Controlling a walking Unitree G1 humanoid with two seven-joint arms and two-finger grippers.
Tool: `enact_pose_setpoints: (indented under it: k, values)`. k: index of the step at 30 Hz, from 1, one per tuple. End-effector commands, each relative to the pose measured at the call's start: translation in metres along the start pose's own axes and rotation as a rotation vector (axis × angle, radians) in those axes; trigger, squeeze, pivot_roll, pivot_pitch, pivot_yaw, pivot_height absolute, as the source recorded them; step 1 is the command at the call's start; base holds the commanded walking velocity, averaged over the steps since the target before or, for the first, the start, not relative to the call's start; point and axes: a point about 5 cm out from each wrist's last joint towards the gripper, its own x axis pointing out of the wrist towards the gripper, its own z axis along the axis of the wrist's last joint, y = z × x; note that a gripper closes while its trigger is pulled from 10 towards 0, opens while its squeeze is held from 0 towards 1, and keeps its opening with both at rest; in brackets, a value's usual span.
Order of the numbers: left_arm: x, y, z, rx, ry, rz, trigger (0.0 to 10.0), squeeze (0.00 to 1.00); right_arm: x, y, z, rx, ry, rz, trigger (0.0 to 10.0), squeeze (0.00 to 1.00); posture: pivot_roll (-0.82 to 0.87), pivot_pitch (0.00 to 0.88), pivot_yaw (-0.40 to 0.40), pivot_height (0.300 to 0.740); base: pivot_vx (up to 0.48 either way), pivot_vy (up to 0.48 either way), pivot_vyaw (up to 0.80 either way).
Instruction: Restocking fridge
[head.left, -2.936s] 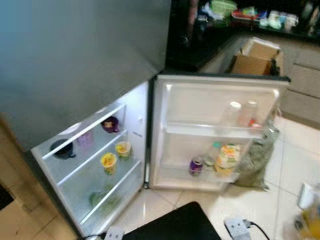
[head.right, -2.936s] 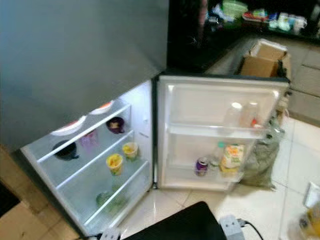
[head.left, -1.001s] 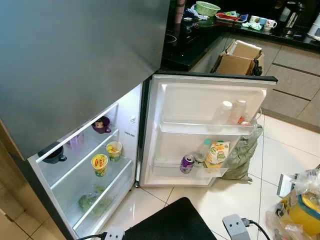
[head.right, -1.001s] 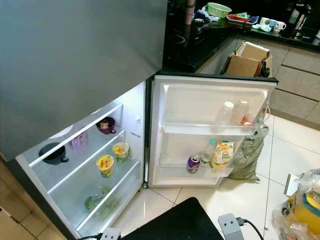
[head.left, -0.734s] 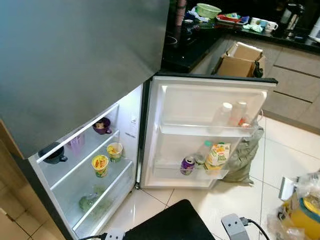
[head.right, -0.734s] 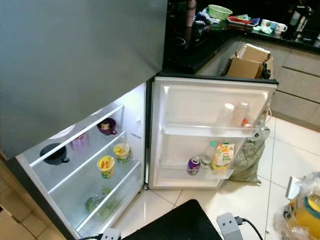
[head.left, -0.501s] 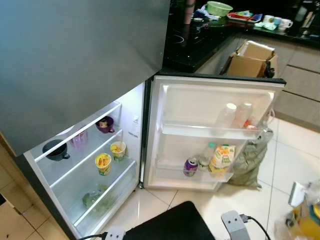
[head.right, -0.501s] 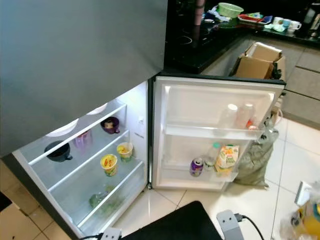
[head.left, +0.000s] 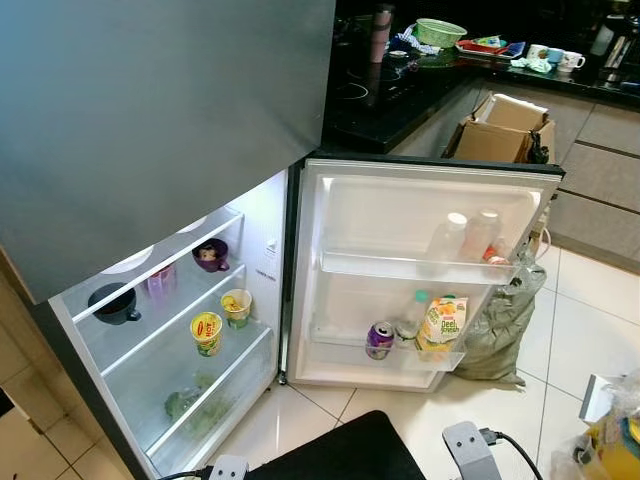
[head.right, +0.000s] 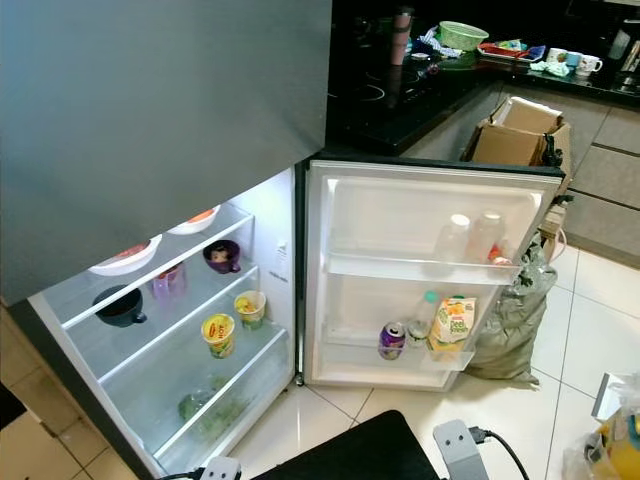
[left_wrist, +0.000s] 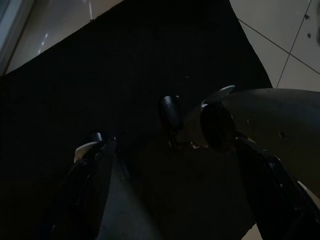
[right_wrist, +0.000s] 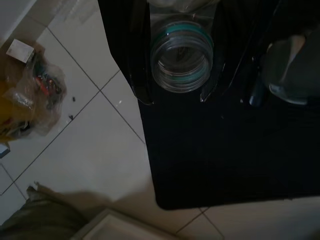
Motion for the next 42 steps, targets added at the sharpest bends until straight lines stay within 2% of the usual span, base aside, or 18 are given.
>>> enact_pose_setpoints:
  k: [1, 16, 23, 25, 32, 34, 38, 41, 42]
  values:
    - [-0.001, 0.000, -0.004, 0.011, 0.013, -0.006, 10.0, 0.00, 0.003, -0.002, 0.013, 0.006, -0.051, 0.000, 10.0, 0.00, -0.07, 0.000, -0.071, 0.740, 0.296, 0.000, 0.00]
    - [-0.001, -0.002, -0.005, 0.010, 0.015, -0.011, 10.0, 0.00, 0.004, 0.001, 0.015, 0.000, -0.058, 0.014, 10.0, 0.00, -0.06, 0.000, -0.073, 0.740, 0.312, 0.000, 0.00]
    - [0.000, -0.002, -0.003, 0.008, 0.008, -0.014, 10.0, 0.00, 0.004, 0.001, 0.015, 0.003, -0.057, 0.017, 10.0, 0.00, -0.06, 0.000, -0.073, 0.740, 0.000, 0.000, 0.00]
    - [0.000, -0.003, -0.005, 0.033, 0.025, -0.031, 10.0, 0.00, 0.004, 0.001, 0.015, 0.003, -0.059, 0.019, 10.0, 0.00, -0.06, 0.000, -0.072, 0.740, 0.000, -0.398, 0.00]
    - [0.000, -0.003, -0.005, 0.028, 0.024, -0.033, 10.0, 0.00, 0.004, 0.001, 0.019, -0.001, -0.075, 0.021, 10.0, 0.00, -0.06, 0.000, -0.071, 0.740, 0.000, -0.465, 0.00]
    - [-0.001, -0.001, -0.005, 0.016, 0.018, -0.020, 10.0, 0.00, 0.006, 0.001, 0.028, -0.008, -0.122, 0.033, 10.0, 0.00, -0.07, 0.000, -0.069, 0.740, 0.000, -0.148, 0.00]
    - [-0.001, -0.001, -0.005, 0.008, 0.016, -0.019, 10.0, 0.00, 0.007, 0.002, 0.035, -0.013, -0.149, 0.042, 10.0, 0.00, -0.07, 0.000, -0.069, 0.740, 0.000, 0.000, 0.00]
    - [-0.001, 0.000, -0.005, 0.010, 0.015, -0.021, 10.0, 0.00, 0.009, 0.007, 0.053, -0.037, -0.222, 0.098, 10.0, 0.00, -0.07, 0.000, -0.069, 0.740, 0.000, 0.000, 0.00]
    - [-0.001, 0.000, -0.005, 0.010, 0.015, -0.021, 10.0, 0.00, 0.009, 0.007, 0.053, -0.037, -0.222, 0.098, 10.0, 0.00, -0.07, 0.000, -0.069, 0.740, 0.000, 0.000, 0.00]
